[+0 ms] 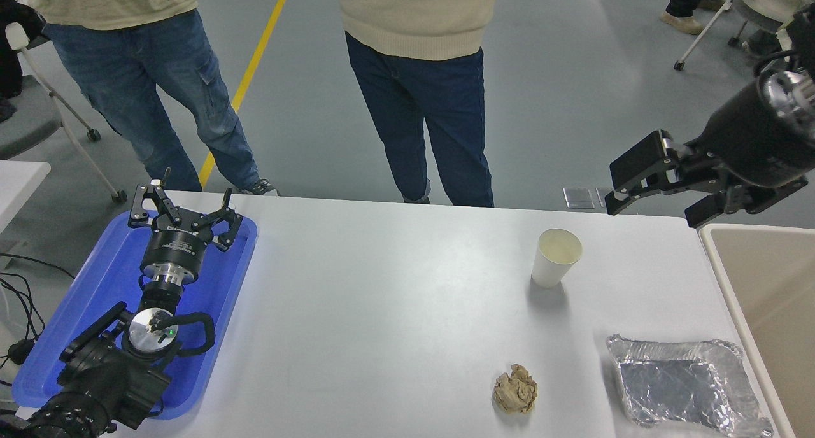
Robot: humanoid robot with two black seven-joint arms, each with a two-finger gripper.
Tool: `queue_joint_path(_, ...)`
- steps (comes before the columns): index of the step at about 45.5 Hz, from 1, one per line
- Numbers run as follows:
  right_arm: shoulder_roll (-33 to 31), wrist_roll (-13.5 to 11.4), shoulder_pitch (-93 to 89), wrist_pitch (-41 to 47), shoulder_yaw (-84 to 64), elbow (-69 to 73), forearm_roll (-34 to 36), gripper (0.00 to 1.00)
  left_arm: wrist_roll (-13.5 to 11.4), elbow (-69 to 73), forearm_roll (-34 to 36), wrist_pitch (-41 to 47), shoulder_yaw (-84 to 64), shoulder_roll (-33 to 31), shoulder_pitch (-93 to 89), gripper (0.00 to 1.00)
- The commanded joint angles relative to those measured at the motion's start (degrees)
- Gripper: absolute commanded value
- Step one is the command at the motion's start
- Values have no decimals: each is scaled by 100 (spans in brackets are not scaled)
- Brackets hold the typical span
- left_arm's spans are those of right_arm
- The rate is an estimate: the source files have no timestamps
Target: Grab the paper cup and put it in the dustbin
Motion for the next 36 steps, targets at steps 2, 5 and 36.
queue_joint_path(2, 14, 1, 73, 3, -8, 63, -63, 100, 0, 0, 0, 2, 0, 0, 0, 100)
queue_joint_path(5, 14, -7, 29, 3, 54, 37, -124, 100, -9, 0, 9, 2, 0, 0, 0, 100)
queue_joint_path(36, 57, 1, -2958, 3, 1389, -3170, -1346, 100, 0, 0, 9, 11, 0, -26, -9, 100)
